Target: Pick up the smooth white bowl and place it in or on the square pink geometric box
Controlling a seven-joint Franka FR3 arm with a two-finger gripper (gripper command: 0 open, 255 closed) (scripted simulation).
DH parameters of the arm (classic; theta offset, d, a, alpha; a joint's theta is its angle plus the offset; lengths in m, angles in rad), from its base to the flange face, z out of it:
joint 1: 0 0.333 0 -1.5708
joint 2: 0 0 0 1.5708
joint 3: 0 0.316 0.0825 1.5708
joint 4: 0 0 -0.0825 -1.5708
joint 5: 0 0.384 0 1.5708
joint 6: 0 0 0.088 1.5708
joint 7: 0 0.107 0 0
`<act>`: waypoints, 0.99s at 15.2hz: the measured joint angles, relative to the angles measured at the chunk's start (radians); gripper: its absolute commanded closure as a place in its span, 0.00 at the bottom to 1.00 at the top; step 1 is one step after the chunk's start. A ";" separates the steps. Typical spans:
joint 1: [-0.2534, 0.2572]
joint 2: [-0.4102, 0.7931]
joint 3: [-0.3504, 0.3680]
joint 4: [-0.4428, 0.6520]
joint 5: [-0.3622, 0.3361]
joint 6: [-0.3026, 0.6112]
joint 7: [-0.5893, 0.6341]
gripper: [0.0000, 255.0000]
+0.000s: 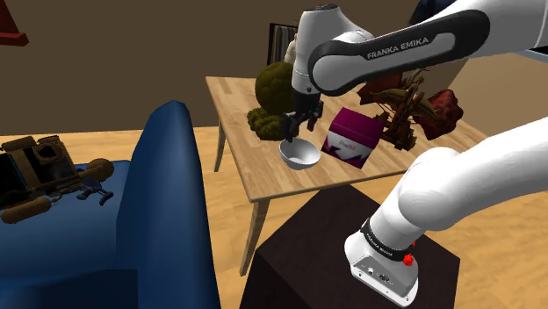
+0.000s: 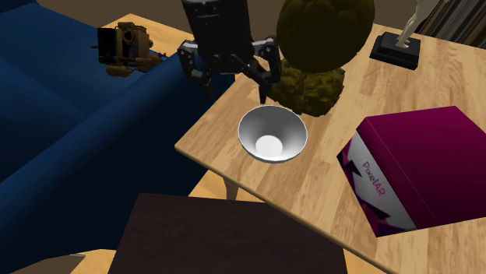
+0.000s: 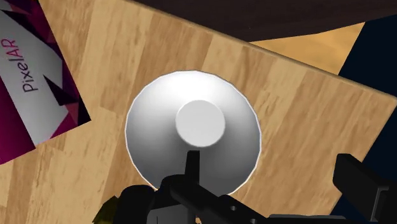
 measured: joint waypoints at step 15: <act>-0.050 0.276 0.055 -0.059 -0.106 0.336 0.166 0.00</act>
